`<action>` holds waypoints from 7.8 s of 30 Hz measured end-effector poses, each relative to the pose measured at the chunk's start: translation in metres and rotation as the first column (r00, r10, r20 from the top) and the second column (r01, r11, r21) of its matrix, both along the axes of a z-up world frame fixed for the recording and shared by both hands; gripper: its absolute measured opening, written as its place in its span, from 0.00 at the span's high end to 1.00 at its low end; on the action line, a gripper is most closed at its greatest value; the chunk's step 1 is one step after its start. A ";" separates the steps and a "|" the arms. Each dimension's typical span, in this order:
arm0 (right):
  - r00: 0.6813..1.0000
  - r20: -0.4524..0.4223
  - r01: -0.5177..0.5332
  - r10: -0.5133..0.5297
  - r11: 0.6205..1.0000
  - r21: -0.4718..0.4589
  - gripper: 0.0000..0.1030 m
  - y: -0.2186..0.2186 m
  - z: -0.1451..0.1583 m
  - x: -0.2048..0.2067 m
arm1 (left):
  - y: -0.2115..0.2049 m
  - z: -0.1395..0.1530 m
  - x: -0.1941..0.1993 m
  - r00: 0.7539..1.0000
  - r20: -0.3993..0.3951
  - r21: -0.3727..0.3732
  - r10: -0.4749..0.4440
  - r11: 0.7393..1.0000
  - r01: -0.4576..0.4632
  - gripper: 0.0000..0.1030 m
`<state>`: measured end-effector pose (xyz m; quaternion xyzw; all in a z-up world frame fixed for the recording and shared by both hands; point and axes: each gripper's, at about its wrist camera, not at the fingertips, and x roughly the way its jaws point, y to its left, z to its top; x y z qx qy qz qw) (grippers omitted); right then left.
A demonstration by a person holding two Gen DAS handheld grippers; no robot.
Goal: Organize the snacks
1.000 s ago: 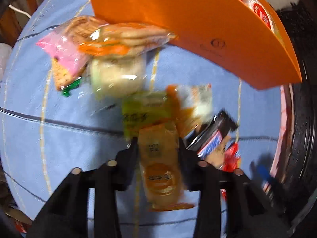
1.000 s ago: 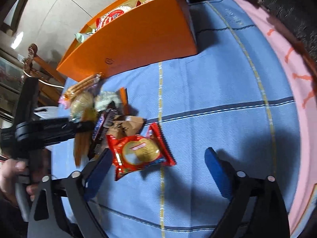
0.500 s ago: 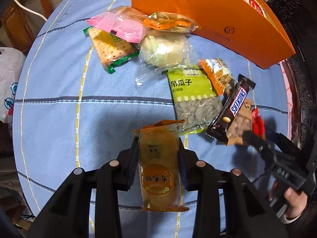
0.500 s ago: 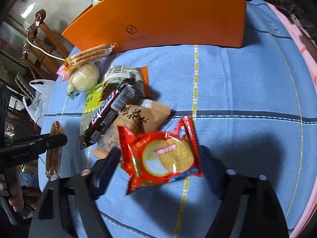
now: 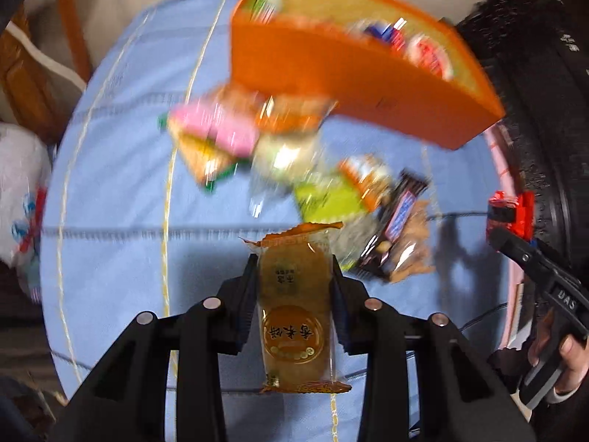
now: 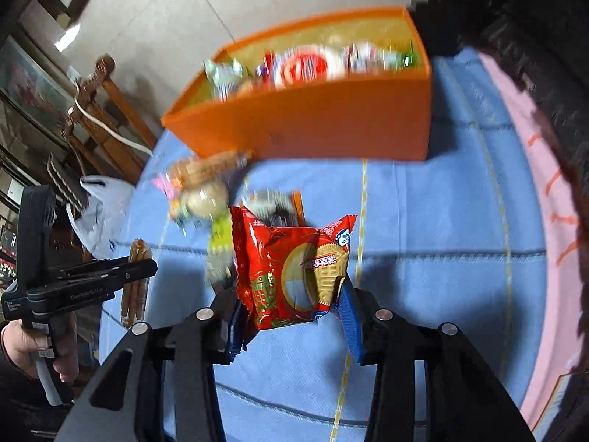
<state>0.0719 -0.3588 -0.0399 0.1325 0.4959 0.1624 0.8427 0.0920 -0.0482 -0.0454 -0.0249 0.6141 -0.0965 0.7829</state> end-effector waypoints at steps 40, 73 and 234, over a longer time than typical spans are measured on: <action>0.970 0.016 0.245 -0.245 0.969 -0.024 0.04 -0.026 -0.003 0.069 | 0.016 0.026 0.125 0.985 0.169 0.153 0.044 0.986 -0.070 0.07; 0.981 -0.174 0.062 -0.091 0.984 -0.165 0.66 0.015 -0.075 -0.004 | 0.009 -0.062 0.013 0.989 -0.138 0.123 0.061 0.991 -0.044 0.06; 0.979 -0.168 0.108 -0.116 0.993 -0.056 0.06 0.034 -0.057 0.046 | 0.037 -0.069 0.070 0.995 -0.079 0.025 0.058 0.998 -0.057 0.63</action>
